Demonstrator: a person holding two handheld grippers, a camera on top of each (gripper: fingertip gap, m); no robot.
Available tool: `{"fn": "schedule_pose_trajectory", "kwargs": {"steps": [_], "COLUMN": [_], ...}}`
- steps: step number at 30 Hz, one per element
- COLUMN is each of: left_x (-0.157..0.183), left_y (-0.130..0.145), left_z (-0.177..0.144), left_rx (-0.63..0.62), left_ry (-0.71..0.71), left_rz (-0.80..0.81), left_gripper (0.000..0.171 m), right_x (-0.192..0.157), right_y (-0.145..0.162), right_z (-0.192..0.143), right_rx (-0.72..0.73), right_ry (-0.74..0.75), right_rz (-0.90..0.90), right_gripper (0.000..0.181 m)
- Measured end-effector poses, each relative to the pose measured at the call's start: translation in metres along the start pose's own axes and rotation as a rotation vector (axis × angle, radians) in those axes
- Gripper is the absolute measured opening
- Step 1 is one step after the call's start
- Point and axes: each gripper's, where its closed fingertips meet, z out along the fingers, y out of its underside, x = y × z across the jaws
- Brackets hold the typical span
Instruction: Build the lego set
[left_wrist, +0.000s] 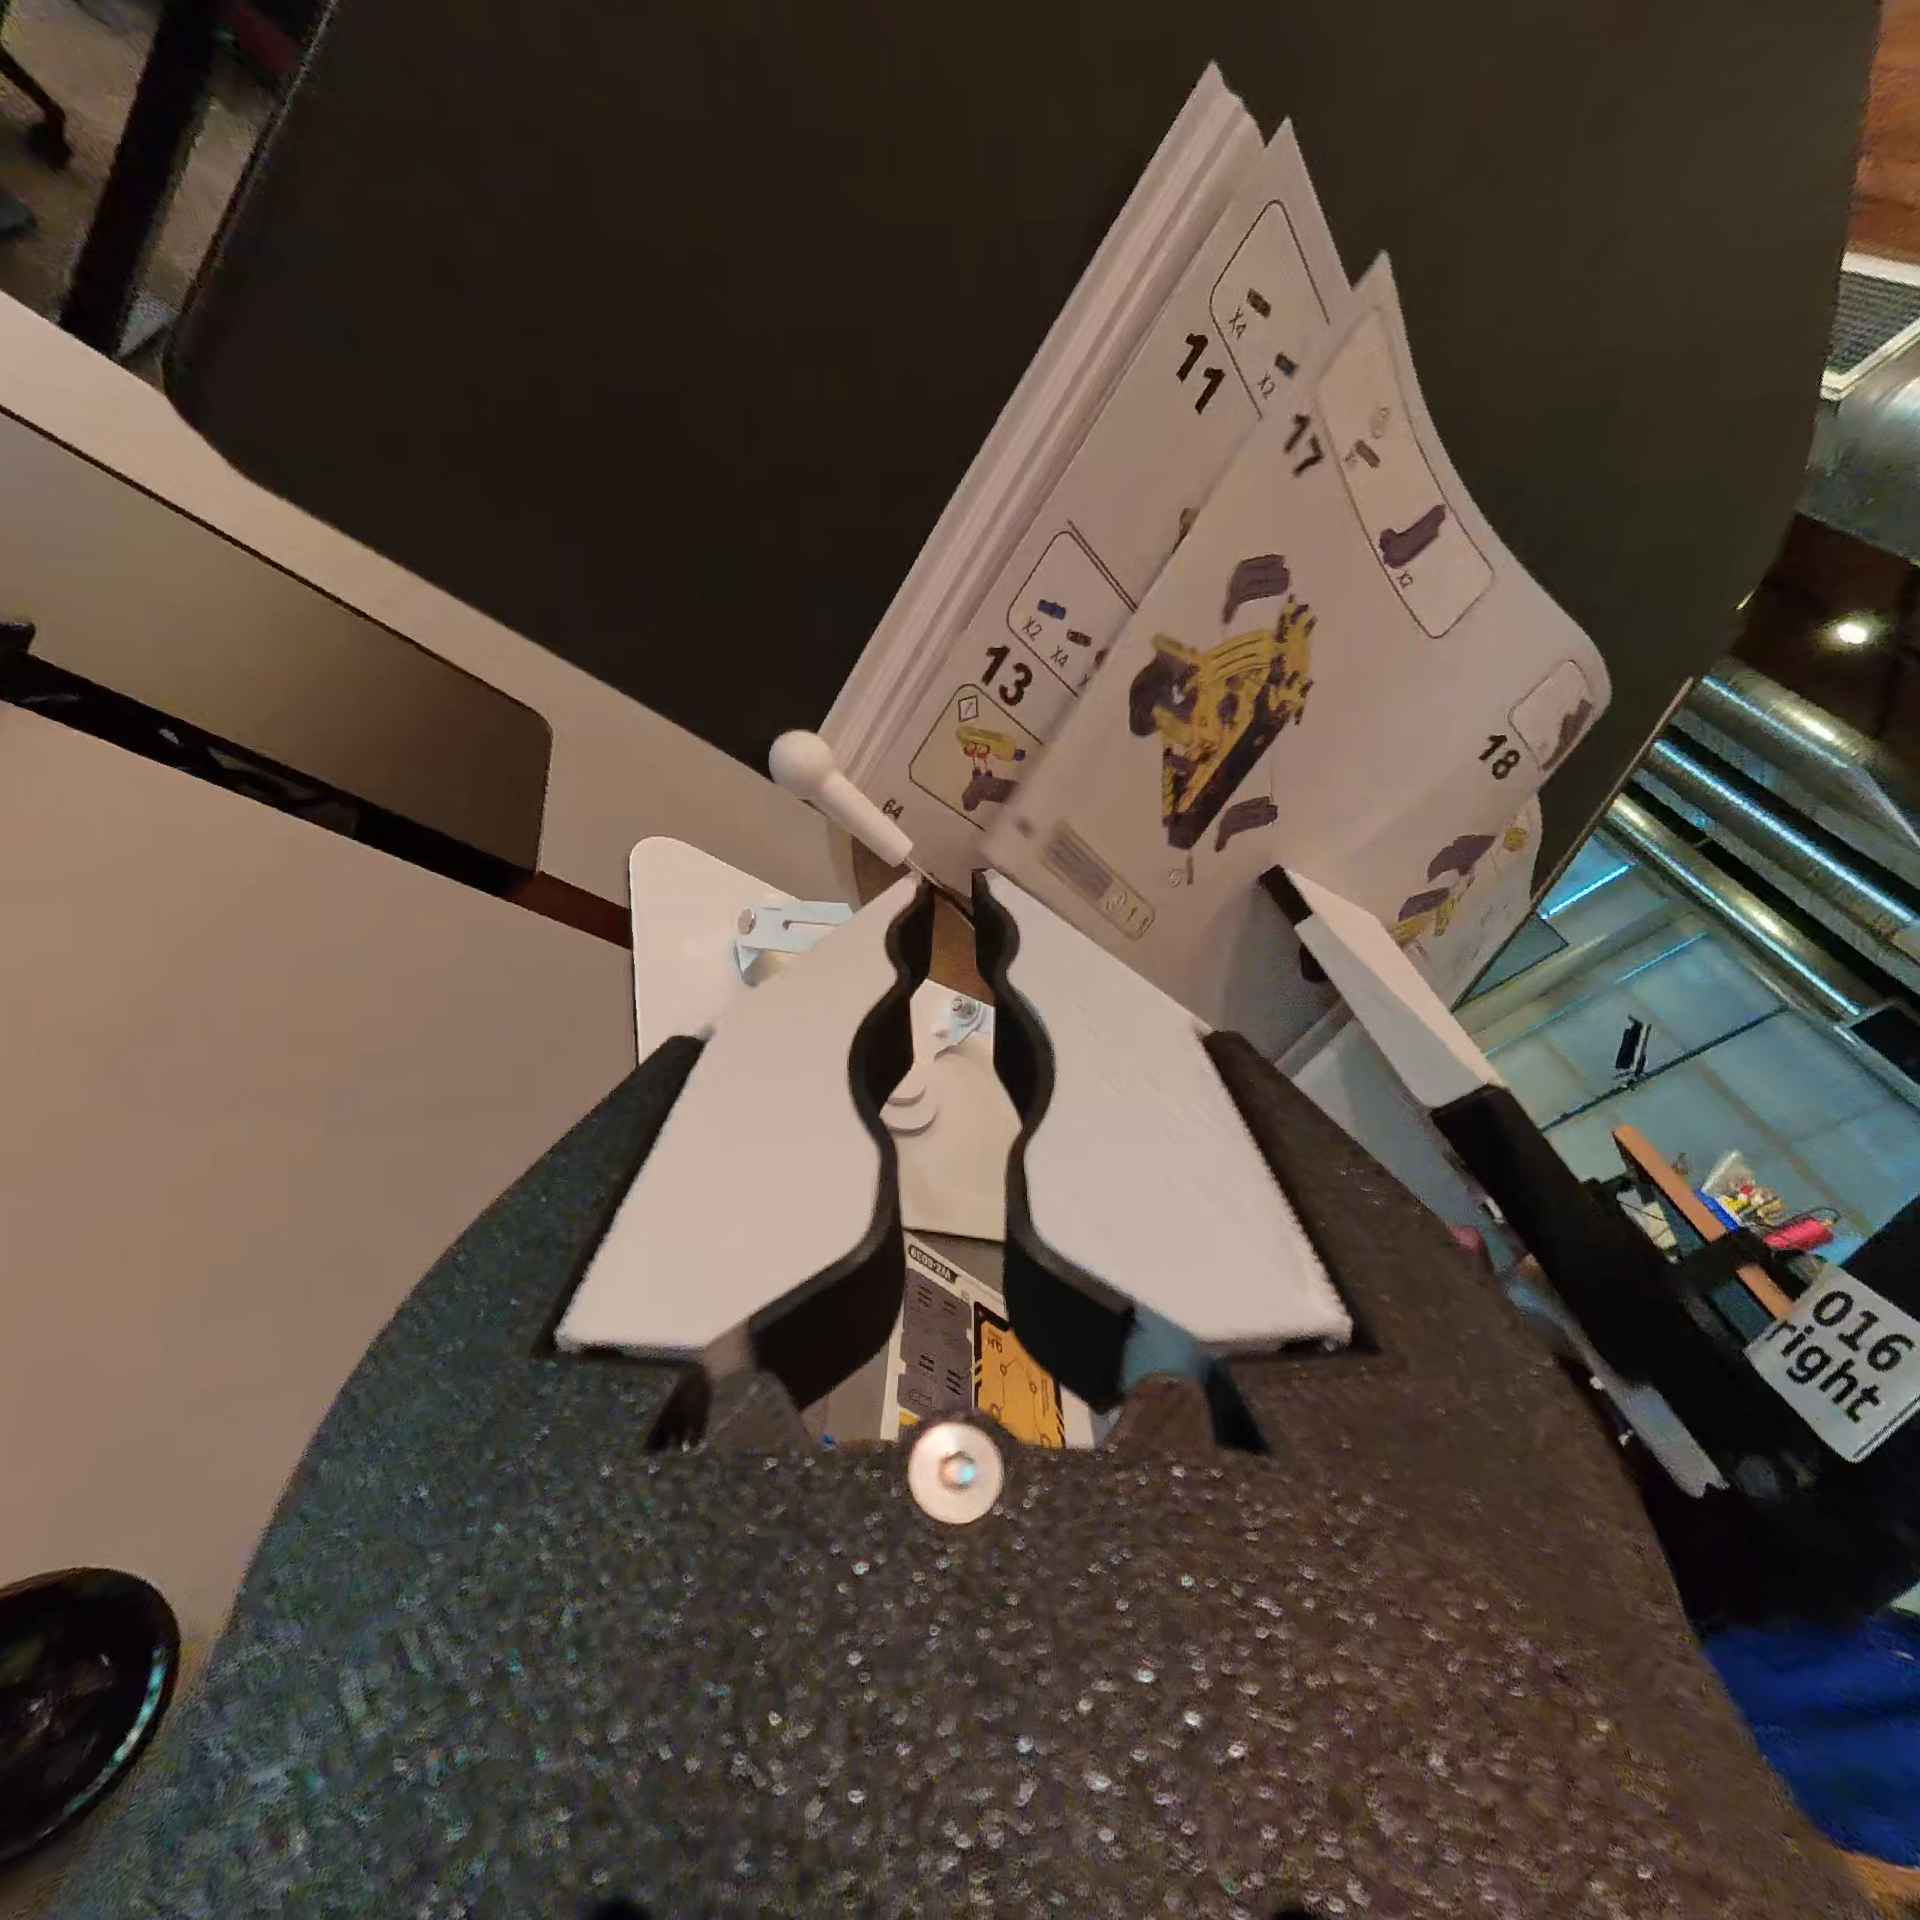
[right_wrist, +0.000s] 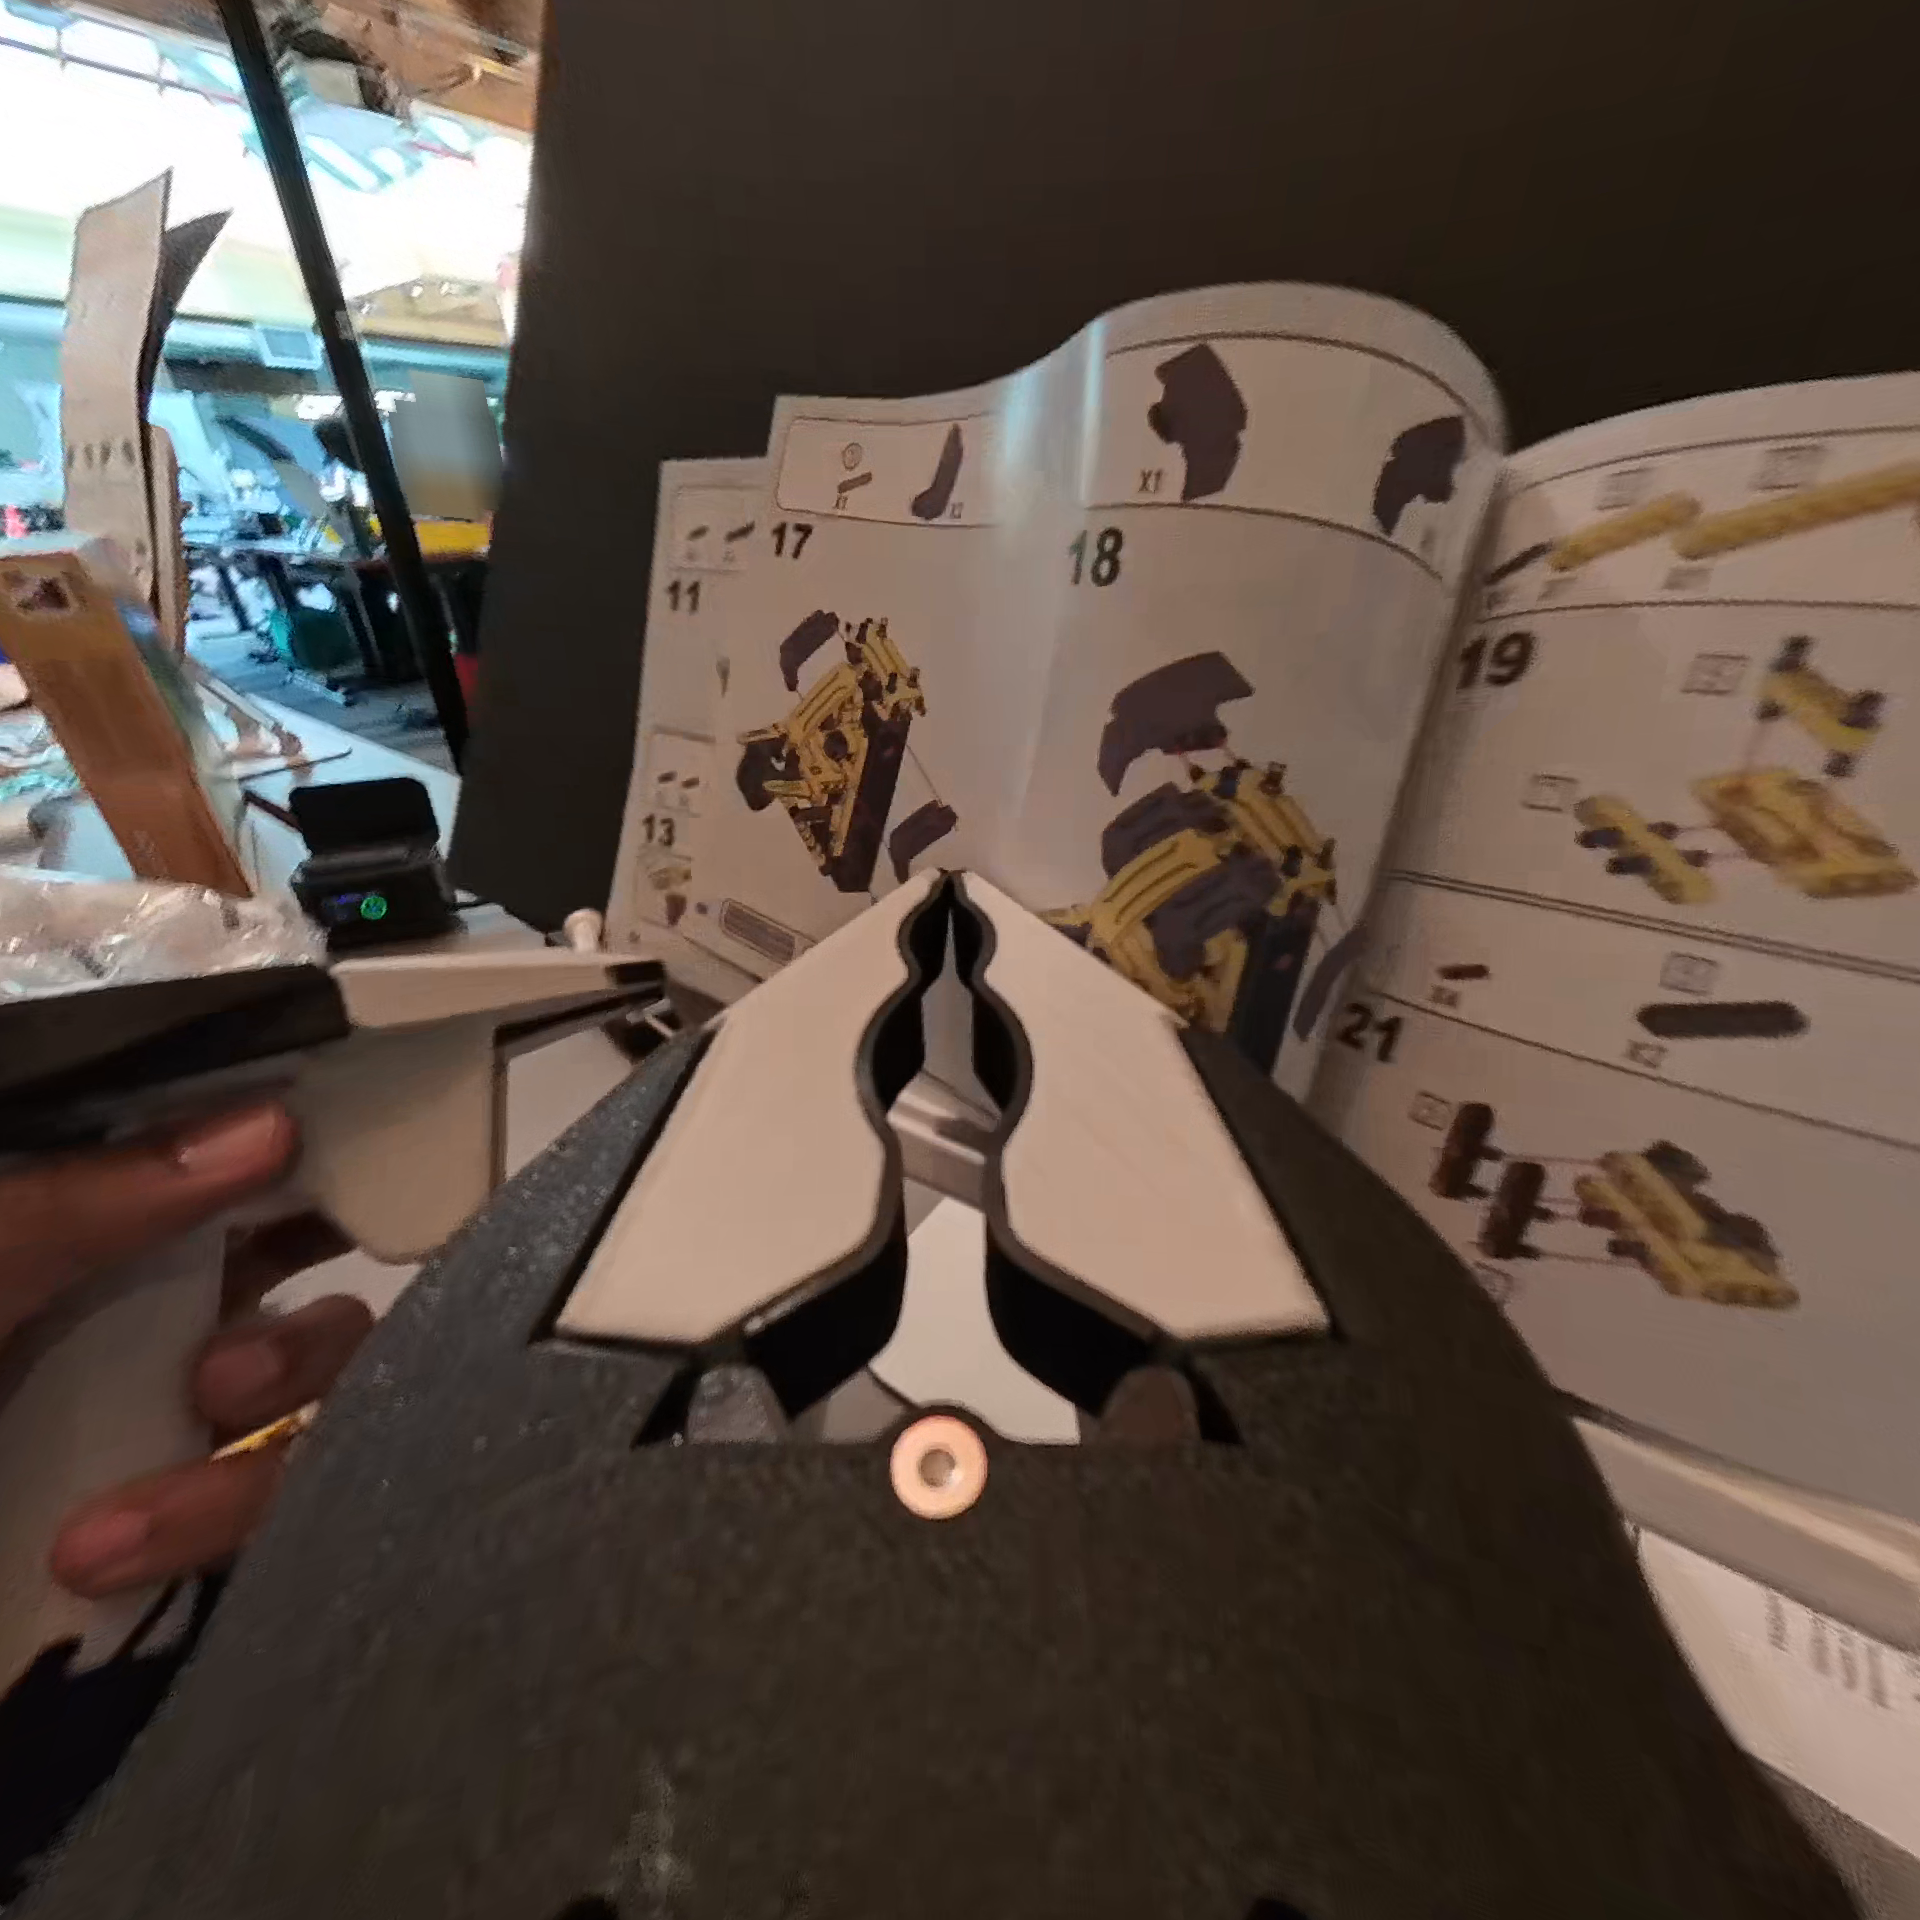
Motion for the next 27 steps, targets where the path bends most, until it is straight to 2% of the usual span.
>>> {"fn": "schedule_pose_trajectory", "kwargs": {"steps": [4,6,9,13,17,22,27], "left_x": [0.006,0.011,0.018,0.028,0.031,0.031,0.030], "left_y": [-0.003,-0.003,-0.002,0.003,0.003,0.003,0.003], "left_z": [-0.003,-0.005,-0.005,-0.003,-0.001,0.000,-0.001], "left_rx": [0.054,0.083,0.111,0.109,0.088,0.074,0.051], "left_ry": [0.024,0.019,0.007,0.012,0.029,0.022,-0.007], "left_rz": [0.040,0.122,0.255,0.341,0.313,0.307,0.288], "left_gripper": [0.004,0.004,0.005,0.005,0.004,0.005,0.006], "right_x": [0.008,0.004,-0.009,-0.027,-0.034,-0.026,-0.028], "right_y": [-0.005,-0.006,-0.001,0.013,0.016,0.010,-0.030], "right_z": [0.000,0.002,0.007,0.011,0.011,0.006,-0.015], "right_rx": [0.049,0.059,0.031,-0.028,-0.054,-0.047,0.029], "right_ry": [0.033,0.025,-0.001,-0.035,-0.100,-0.116,-0.134], "right_rz": [0.026,0.023,-0.032,-0.138,-0.065,0.049,0.116], "right_gripper": [0.000,0.000,0.000,0.000,0.000,0.000,0.000]}}
